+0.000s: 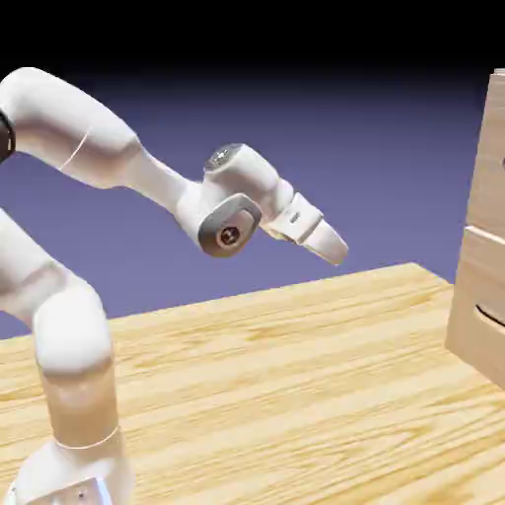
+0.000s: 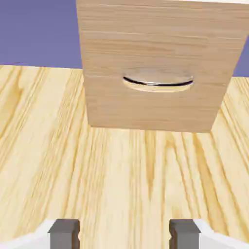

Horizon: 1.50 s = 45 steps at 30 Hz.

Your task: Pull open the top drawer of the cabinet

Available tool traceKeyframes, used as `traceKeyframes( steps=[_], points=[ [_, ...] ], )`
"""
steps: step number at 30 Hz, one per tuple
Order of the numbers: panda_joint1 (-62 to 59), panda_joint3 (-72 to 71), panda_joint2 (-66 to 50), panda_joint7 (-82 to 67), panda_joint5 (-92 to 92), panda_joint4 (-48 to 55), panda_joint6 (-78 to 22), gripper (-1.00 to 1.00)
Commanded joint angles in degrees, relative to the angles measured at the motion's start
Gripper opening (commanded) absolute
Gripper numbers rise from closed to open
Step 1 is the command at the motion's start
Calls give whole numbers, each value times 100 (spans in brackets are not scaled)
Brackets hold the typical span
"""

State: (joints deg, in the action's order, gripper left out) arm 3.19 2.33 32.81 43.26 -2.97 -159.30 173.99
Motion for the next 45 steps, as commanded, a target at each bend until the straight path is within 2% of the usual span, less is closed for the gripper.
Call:
traceKeyframes(
  steps=[1, 45],
  points=[
    [208, 193, 12, 67, -246, 142, -1, 0],
    [9344, 8689, 548, 2991, -11071, 6361, -60, 0]
  ],
)
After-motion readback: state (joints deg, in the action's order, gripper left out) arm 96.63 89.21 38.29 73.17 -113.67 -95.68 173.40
